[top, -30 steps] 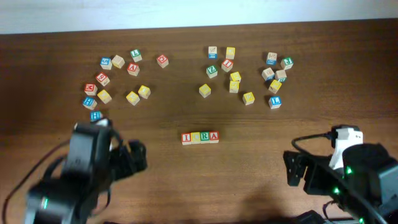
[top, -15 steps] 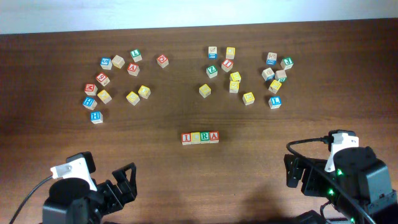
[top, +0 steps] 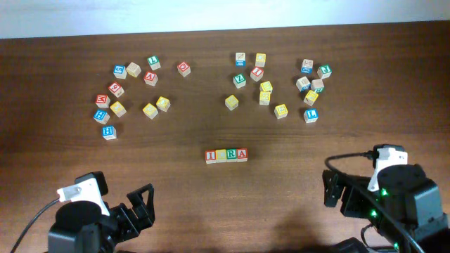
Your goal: Spell out ICRA
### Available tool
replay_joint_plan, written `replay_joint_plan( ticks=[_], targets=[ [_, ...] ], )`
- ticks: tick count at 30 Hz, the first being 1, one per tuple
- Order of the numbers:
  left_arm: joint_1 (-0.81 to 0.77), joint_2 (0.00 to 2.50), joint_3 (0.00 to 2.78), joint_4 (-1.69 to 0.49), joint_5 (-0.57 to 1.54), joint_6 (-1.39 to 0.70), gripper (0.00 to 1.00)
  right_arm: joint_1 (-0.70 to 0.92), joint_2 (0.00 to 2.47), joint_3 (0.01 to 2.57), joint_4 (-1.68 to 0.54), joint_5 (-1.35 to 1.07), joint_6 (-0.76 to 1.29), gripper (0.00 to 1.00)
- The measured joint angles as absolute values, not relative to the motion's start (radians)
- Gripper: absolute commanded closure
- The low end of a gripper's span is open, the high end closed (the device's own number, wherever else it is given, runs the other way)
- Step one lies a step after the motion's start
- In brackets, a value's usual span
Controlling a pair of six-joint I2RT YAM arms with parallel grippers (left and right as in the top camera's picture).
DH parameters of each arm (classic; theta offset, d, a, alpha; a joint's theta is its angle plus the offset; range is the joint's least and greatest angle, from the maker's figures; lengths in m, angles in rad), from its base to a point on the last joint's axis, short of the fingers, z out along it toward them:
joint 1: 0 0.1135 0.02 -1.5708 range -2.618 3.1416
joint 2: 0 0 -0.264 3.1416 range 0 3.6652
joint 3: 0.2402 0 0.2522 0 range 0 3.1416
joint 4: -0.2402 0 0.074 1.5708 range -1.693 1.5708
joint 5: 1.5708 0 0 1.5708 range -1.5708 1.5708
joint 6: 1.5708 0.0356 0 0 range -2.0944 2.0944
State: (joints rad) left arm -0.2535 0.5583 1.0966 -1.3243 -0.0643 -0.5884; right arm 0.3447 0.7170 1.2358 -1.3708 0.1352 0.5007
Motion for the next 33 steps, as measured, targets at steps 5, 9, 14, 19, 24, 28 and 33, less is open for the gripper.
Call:
replay_joint_plan(
  ticks=[5,9,14,19,24,28,33],
  targets=[
    [-0.253,0.558,1.095,-1.328,-0.064,-0.588,0.01,0.202,0.646,1.051,-1.167,0.131,0.445,0.02],
    [-0.253,0.558,1.094,-1.328,-0.064,-0.588,0.01,0.127,0.442,0.830,-0.917,0.112,0.391,0.01],
    [-0.253,0.558,1.094,-1.327,-0.064,-0.588,0.01,0.027,0.240,0.592,-0.694,0.040,0.319,0.02],
    [-0.253,0.558,1.093,-1.327,-0.064,-0.588,0.01,0.037,0.133,0.370,-0.362,-0.032,0.253,0.02],
    [-0.253,0.558,1.093,-1.328,-0.064,-0.588,0.01,0.062,0.063,0.240,-0.190,-0.059,0.206,0.02],
    [-0.253,0.558,1.093,-1.327,-0.065,-0.588,0.01,0.063,0.017,0.205,-0.115,-0.070,0.163,0.02],
    [-0.253,0.558,1.093,-1.327,-0.064,-0.588,0.01,0.063,0.016,0.205,-0.094,-0.081,0.123,0.02]
  ],
)
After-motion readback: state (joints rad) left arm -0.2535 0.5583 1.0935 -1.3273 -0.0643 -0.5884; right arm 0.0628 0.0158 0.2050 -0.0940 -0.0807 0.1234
